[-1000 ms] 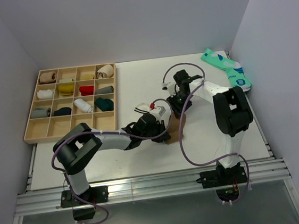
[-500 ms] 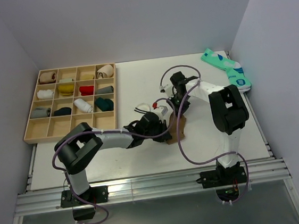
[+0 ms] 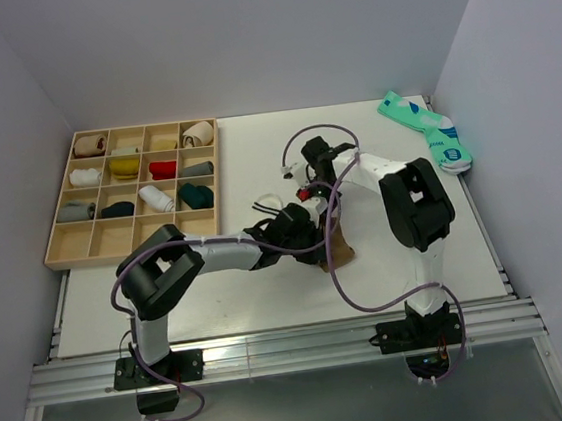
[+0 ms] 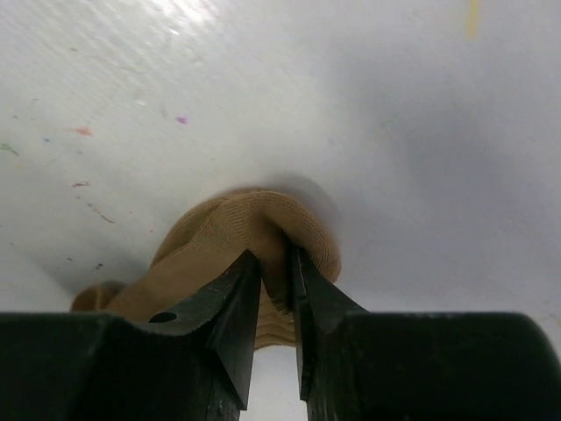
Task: Roll the socks
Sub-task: Roll the sock at the center of the board.
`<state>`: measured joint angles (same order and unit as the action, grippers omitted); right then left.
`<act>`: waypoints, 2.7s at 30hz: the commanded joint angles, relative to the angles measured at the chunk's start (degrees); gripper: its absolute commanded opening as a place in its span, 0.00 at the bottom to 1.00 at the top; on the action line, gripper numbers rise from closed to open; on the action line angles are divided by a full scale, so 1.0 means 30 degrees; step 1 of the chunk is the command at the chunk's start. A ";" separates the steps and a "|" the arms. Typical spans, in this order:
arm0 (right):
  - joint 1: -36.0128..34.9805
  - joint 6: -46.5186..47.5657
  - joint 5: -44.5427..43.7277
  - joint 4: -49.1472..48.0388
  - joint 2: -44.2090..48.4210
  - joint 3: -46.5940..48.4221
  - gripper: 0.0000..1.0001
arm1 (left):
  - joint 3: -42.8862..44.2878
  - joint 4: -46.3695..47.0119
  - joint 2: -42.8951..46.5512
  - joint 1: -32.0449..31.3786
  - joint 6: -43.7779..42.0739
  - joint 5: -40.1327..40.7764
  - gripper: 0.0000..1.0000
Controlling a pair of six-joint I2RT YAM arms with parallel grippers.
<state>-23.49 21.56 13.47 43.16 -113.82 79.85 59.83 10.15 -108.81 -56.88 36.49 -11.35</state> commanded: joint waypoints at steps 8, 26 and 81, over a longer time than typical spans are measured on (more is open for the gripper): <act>-0.0170 0.0459 0.0577 -0.0587 0.0586 0.0071 0.34 | 0.1413 -0.3326 -0.2370 -0.0112 0.1252 -0.1809 0.00; 0.1614 -0.0565 0.0372 -0.1378 0.2256 0.0187 0.62 | -0.0170 -0.2563 -0.3103 0.0387 0.4945 -0.4448 0.00; 0.1211 1.4289 0.7288 0.0296 1.6670 -1.3374 0.65 | 0.3230 -0.6754 -0.4246 0.1471 0.4448 -0.5942 0.00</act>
<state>-17.69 66.61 37.19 48.97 -65.25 40.62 71.18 -4.64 -118.78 -52.10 51.88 -33.15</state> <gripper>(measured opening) 0.647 0.116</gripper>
